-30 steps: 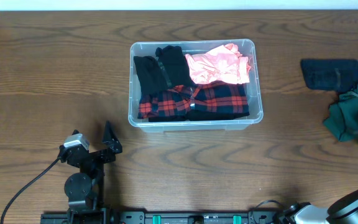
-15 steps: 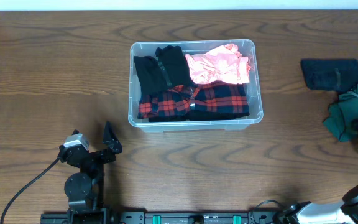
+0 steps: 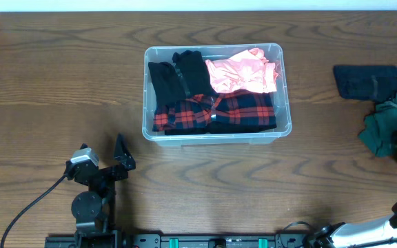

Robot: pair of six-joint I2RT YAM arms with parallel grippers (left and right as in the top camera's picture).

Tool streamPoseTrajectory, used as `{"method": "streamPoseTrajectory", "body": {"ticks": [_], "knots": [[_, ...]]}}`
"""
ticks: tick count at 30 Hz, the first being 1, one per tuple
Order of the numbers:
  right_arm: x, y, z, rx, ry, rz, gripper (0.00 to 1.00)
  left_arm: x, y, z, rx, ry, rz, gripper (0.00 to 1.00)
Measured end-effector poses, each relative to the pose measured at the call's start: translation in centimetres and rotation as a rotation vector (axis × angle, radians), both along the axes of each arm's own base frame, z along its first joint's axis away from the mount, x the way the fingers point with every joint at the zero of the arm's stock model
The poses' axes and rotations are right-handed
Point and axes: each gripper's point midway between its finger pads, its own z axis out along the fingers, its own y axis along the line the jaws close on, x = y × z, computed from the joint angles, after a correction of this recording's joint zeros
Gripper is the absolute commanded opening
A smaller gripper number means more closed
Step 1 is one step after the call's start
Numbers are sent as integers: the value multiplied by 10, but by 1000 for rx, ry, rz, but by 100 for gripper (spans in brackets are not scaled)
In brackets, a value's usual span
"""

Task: Pack container
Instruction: 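Move the right gripper to the dark green garment and grasp it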

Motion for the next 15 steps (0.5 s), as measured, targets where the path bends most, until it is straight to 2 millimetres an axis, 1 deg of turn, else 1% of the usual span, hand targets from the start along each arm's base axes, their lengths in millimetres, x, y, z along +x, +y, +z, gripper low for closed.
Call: {"method": "streamPoseTrajectory", "body": {"ticks": [1,4,11,15], "knots": [[2,0,1,-8,-4,6,15,0,0,0,0,0,0,98],[4,-1,2,-12,-12,7,1,0,0,0,0,0,0,98],[8,6,2,-6,-10,22,1,0,0,0,0,0,0,98],[7,10,2,22,-2,12,1,0,0,0,0,0,0,98]]}}
